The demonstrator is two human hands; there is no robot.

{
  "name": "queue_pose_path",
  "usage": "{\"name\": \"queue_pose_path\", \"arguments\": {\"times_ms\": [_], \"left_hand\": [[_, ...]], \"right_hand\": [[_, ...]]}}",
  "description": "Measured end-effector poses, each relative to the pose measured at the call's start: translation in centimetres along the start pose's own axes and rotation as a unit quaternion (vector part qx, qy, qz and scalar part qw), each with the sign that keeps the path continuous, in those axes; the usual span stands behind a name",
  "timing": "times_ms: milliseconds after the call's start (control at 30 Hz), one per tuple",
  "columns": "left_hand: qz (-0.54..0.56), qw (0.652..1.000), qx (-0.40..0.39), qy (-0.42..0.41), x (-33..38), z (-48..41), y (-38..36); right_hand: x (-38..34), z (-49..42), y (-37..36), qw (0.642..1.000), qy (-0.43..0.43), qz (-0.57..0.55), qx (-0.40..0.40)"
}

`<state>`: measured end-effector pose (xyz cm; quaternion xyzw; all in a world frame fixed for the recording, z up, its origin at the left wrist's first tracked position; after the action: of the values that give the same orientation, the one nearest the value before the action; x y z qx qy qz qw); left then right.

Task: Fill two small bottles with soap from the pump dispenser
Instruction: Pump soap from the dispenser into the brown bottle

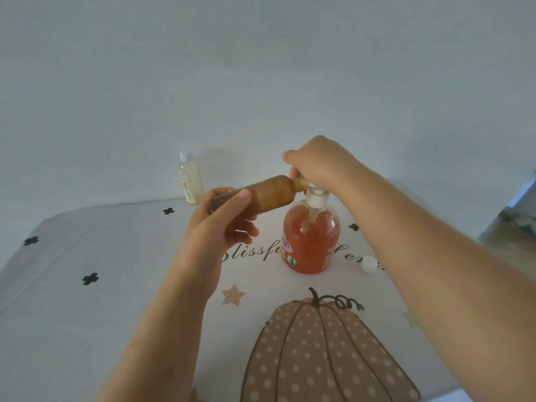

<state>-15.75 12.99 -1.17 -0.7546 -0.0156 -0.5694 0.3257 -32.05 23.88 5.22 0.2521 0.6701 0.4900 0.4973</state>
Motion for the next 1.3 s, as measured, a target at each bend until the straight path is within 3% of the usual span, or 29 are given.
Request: {"name": "queue_pose_path", "arguments": {"times_ms": [233, 467, 1300], "left_hand": [[-0.002, 1.0, -0.015, -0.009, 0.5, 0.4, -0.6], [-0.005, 1.0, -0.012, -0.008, 0.5, 0.4, -0.4], [-0.002, 1.0, -0.01, -0.011, 0.2, 0.1, -0.1]], "right_hand": [[-1.0, 1.0, 2.6, 0.995, 0.028, 0.081, 0.044], [-1.0, 0.7, 1.1, 1.0, -0.005, 0.028, -0.012], [-0.7, 0.4, 1.2, 0.999, 0.021, 0.032, 0.039]]}}
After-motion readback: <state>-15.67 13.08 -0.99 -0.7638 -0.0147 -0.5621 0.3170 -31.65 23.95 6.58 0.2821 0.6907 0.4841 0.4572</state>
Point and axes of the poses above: each hand's wrist, its own z-axis away from the middle knuckle, its own y-axis out of the back of the hand, x = y × z, the point moved 10 cm from there along -z, towards the middle knuckle, and after that the axes turned 10 degrees about z, right-handed, at the moved point
